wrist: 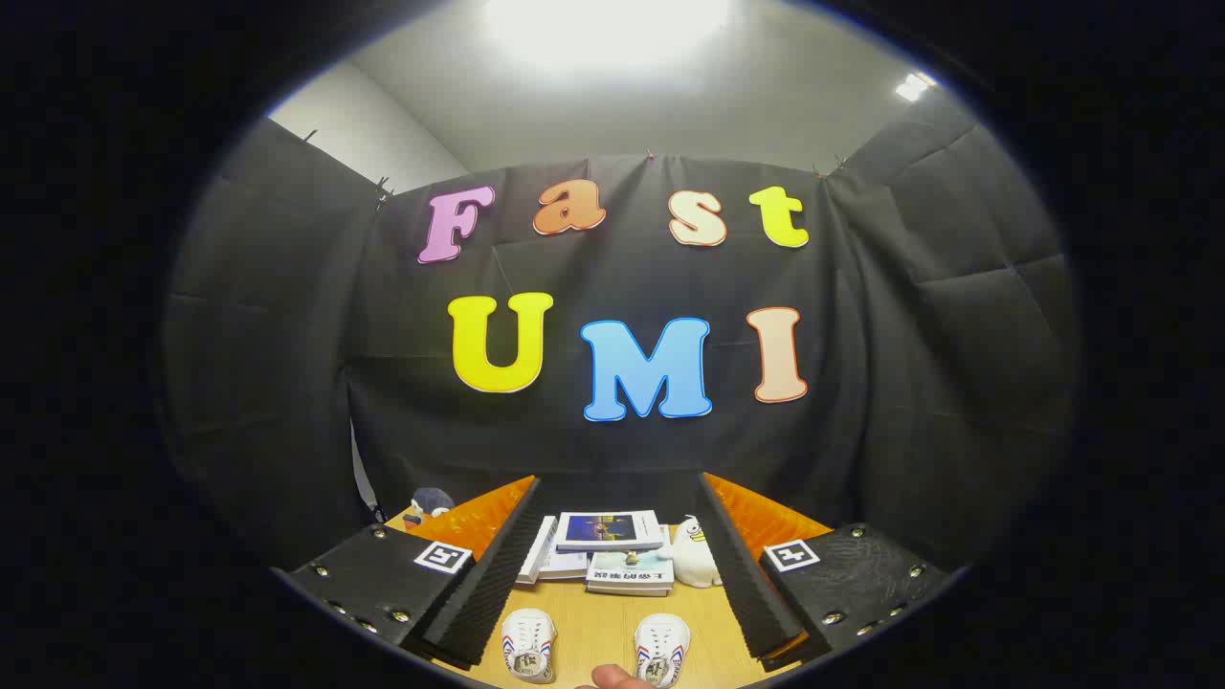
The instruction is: Open the storage box then place both shoes into the box .Put the left shoe in first, then the right shoe, with the right side of both shoes facing outward in a uniform manner.
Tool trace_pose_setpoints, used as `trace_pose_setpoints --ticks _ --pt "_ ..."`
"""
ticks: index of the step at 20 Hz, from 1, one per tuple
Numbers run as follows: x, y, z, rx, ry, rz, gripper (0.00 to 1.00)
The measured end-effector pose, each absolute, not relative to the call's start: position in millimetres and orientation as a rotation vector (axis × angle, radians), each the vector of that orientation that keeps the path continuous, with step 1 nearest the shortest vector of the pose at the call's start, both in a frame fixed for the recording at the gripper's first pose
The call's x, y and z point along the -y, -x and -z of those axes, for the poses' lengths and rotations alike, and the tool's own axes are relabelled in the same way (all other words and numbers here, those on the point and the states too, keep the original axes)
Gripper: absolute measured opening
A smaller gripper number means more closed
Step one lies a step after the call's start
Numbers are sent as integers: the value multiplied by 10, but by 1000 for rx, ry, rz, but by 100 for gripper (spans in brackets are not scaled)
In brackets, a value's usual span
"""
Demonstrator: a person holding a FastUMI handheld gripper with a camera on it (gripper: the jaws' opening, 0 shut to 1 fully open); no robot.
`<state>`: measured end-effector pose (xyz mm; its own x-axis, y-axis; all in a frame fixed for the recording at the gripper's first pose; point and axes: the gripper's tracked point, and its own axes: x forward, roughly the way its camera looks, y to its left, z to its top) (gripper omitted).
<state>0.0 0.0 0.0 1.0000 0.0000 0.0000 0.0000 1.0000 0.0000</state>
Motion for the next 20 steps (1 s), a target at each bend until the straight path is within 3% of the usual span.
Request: trace_pose_setpoints --ticks 20 --pt "123 -331 86 -20 -13 46 96"
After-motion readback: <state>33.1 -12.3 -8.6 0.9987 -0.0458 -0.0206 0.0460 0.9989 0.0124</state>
